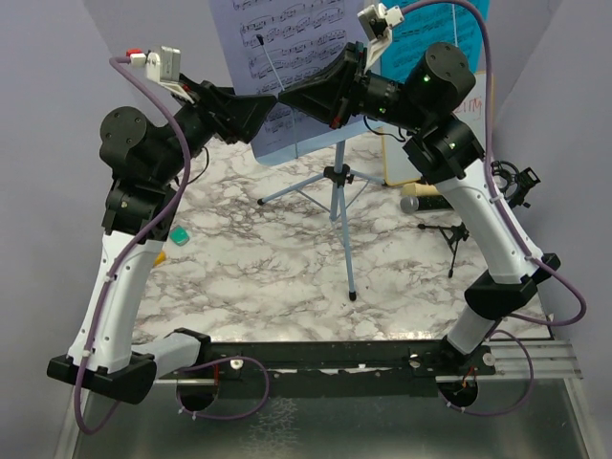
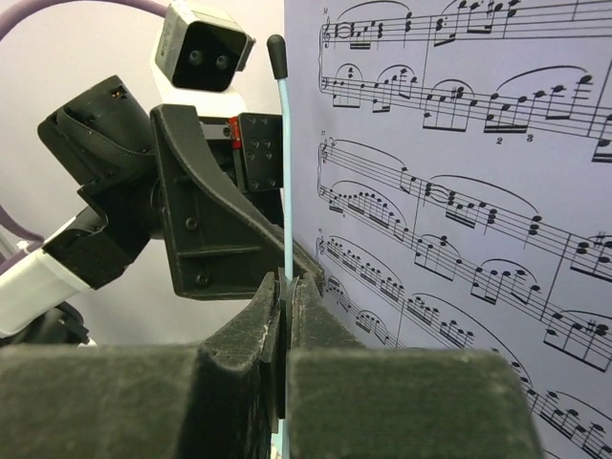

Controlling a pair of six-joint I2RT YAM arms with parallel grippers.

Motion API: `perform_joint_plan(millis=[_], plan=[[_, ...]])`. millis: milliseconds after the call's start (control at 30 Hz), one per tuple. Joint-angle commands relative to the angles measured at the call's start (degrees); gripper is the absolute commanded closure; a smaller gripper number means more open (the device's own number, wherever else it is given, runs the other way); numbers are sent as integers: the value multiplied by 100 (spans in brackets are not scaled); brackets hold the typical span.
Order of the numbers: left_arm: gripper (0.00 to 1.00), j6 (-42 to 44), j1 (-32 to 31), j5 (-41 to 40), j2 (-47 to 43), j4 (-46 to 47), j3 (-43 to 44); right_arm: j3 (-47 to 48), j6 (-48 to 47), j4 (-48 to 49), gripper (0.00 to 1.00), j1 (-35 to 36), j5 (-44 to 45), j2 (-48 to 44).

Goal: Pack up the instrument practice props
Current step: Pick up the sheet music from the music stand.

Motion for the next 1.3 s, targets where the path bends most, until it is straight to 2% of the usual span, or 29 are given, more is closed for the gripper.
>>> perform_joint_plan(millis=[0,200,400,467,600,833,1000,1267], plan=[[26,66,-47,-318,87,55,181,-159,-50,303,99,27,193,-176],[26,167,-47,-642,64,-32,164,-299,-76,371,99,30,299,-239],[26,796,-47,-2162,-411,-322,-74,-405,-142,377,100,32,420,-313],[27,930,-47,-2370,-552,-321,-173,-431,-150,390,99,29,455,-318],[33,984,-47,-2290,-661,-377,-258,-431,-144,389,100,34,491,-310],[44,796,-47,-1687,-842,-164,-486,-440,-173,370,100,31,550,-307],[48,576,-47,-1397,-915,-27,-504,-439,-177,368,100,28,559,-300],[52,509,-47,-1419,-1210,197,-699,-423,-203,367,99,27,566,-283]])
